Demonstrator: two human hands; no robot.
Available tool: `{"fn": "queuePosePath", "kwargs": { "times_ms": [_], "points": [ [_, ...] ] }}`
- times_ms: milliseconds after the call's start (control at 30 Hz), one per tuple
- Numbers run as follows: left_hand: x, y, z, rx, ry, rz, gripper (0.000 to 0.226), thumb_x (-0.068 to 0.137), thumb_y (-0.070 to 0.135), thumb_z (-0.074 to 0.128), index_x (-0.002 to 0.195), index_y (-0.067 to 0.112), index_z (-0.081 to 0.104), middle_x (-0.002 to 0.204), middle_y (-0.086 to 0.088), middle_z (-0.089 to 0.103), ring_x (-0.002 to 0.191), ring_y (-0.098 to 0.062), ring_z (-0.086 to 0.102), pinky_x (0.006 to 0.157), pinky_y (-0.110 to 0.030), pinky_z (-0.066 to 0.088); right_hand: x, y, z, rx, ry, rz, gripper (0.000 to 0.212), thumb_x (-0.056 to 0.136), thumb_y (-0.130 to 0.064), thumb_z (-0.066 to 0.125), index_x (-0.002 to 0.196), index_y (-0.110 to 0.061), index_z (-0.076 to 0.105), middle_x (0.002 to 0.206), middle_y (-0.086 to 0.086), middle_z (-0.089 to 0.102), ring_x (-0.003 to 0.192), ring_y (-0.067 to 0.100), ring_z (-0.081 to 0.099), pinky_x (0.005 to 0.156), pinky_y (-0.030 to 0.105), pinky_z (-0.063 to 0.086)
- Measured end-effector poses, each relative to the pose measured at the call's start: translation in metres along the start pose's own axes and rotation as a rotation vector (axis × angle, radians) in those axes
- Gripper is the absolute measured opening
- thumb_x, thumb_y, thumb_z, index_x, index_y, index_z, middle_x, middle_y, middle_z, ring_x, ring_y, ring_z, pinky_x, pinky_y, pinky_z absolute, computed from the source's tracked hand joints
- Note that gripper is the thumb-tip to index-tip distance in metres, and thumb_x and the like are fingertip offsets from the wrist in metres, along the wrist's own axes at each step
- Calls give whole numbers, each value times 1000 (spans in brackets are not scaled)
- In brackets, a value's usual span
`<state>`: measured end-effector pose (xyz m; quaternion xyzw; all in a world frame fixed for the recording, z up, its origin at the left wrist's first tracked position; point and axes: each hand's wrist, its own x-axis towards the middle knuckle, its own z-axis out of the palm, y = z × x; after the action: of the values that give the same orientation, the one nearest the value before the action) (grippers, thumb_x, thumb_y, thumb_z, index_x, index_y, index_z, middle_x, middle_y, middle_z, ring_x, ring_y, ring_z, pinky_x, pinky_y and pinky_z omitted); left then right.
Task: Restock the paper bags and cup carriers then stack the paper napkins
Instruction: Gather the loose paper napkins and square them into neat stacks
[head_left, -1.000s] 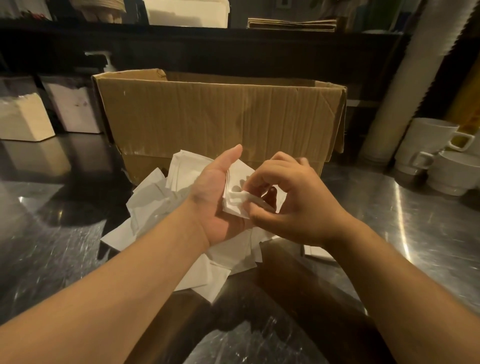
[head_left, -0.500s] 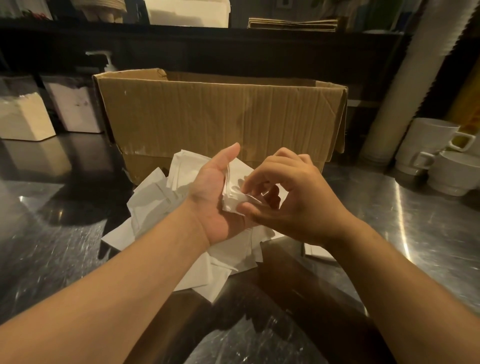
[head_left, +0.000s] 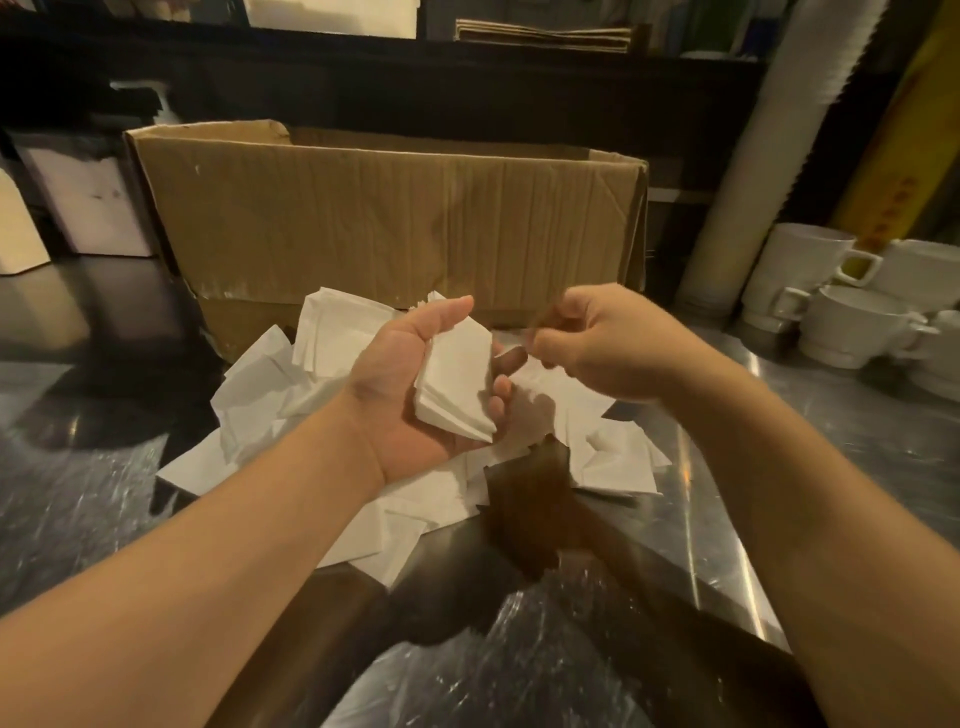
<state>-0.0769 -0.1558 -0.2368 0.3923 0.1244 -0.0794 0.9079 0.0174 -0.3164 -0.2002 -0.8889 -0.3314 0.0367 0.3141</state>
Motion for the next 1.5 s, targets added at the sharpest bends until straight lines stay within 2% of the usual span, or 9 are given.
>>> {"fn": "queuePosePath", "kwargs": {
  "times_ms": [167, 333, 700, 867, 1000, 1167, 1267, 1367, 1500],
  "points": [
    [-3, -4, 6, 7, 57, -6, 52, 88, 43, 64, 131, 15, 56, 102, -12, 70, 71, -20, 59, 63, -30, 50, 0, 38, -9, -258, -176, 210, 15, 90, -27, 75, 102, -33, 68, 112, -5, 65, 100, 17, 63, 81, 29, 55],
    [-1, -4, 5, 14, 66, -15, 54, 89, 43, 62, 134, 14, 57, 103, -11, 71, 71, -20, 60, 66, -30, 48, -7, 54, -13, -307, -401, 280, 58, 71, -51, 88, 120, -39, 60, 115, -12, 61, 104, 15, 61, 92, 34, 55],
    [0, -4, 4, 10, 56, -8, 52, 88, 41, 62, 132, 14, 58, 106, -11, 70, 73, -21, 59, 68, -31, 47, -14, 51, -13, -163, -323, 166, 13, 87, -33, 79, 96, -33, 69, 101, -8, 70, 91, 11, 67, 76, 23, 55],
    [1, -5, 2, 14, 54, -7, 55, 89, 42, 62, 136, 14, 57, 108, -10, 70, 74, -21, 60, 67, -32, 48, -21, 45, -23, -103, -379, 137, 26, 78, -37, 86, 98, -29, 71, 95, -5, 73, 87, 15, 71, 83, 35, 62],
    [1, -4, 3, 11, 55, -1, 52, 89, 41, 62, 134, 14, 57, 108, -11, 70, 74, -21, 59, 68, -31, 47, -20, 42, -13, -272, -460, 176, 47, 70, -46, 90, 110, -36, 66, 109, -11, 66, 100, 14, 64, 94, 35, 58],
    [1, -5, 3, 9, 60, 3, 54, 90, 40, 62, 137, 14, 56, 107, -11, 70, 74, -21, 59, 68, -31, 47, -17, 43, -8, -280, -440, 126, 17, 83, -37, 82, 93, -38, 68, 100, -14, 64, 94, 10, 62, 82, 27, 56],
    [0, -5, 5, 8, 66, 7, 56, 89, 40, 62, 138, 13, 57, 106, -11, 70, 75, -21, 59, 69, -31, 46, -18, 42, -7, -205, -406, 104, 20, 85, -32, 81, 97, -39, 67, 100, -14, 64, 90, 8, 63, 66, 18, 49],
    [0, -4, 5, 12, 57, 0, 55, 88, 40, 63, 135, 12, 58, 106, -11, 70, 74, -20, 59, 67, -32, 47, -20, 42, -9, -230, -436, 162, 43, 78, -36, 87, 114, -36, 64, 105, -14, 63, 94, 9, 64, 73, 21, 54],
    [0, -4, 3, 15, 45, 5, 54, 88, 40, 63, 134, 13, 57, 106, -10, 70, 73, -21, 59, 68, -32, 46, -22, 39, -8, -273, -476, 137, 20, 83, -35, 83, 99, -36, 70, 100, -13, 69, 91, 10, 68, 85, 28, 59]
  ]
}}
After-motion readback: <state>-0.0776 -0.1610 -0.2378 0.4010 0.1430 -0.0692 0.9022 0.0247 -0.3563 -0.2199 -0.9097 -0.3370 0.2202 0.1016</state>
